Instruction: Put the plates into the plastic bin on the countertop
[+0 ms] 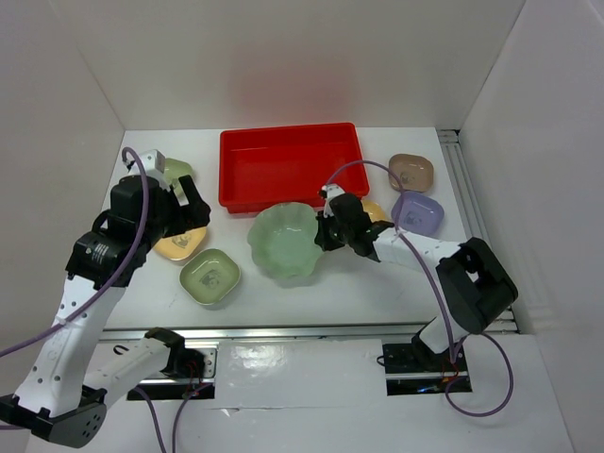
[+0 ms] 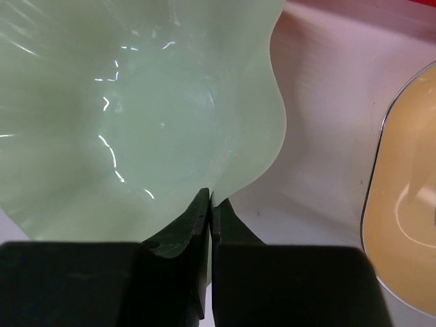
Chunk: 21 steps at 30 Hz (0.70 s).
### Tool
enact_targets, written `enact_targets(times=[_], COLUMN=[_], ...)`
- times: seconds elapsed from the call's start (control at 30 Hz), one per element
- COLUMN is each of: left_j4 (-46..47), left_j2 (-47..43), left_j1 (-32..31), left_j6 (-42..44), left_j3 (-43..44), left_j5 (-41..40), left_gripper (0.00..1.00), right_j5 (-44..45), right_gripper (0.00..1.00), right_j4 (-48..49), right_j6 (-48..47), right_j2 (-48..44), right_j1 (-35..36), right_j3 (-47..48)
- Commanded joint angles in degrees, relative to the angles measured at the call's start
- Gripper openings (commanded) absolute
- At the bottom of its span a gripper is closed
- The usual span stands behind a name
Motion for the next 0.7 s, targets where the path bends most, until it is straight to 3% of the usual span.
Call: enact_targets(times=[0.0,0.33,0.5,0.67], left_j4=[2.0,1.4,1.4,1.4], left_j2=[-1.4,-1.4,-1.4,-0.9], left_j1=[-0.7,-0.7,-0.7,-0.7], left_j6=[1.2,1.2,1.2,0.6], left_j3=[-0.2,0.4,0.9,0.9], left_j5=[-1.4,-1.9,-1.4,-1.4], left_gripper=[1.00,1.00,1.00,1.00], right_j5=[-1.1,-8.4,-17.7,-23.8], right_gripper=[0.00,0.00,0.00,0.00], right_j4=[-11.4,-15.5,-16.1,-9.4], right_j6=[-4.7,-4.7,-6.9,-4.4], right_j2=[2.1,-1.4,-4.8,-10.4], right_j1=[0.2,0.7,0.7,-1.8], right_j3=[2.9,4.6,5.8,6.3])
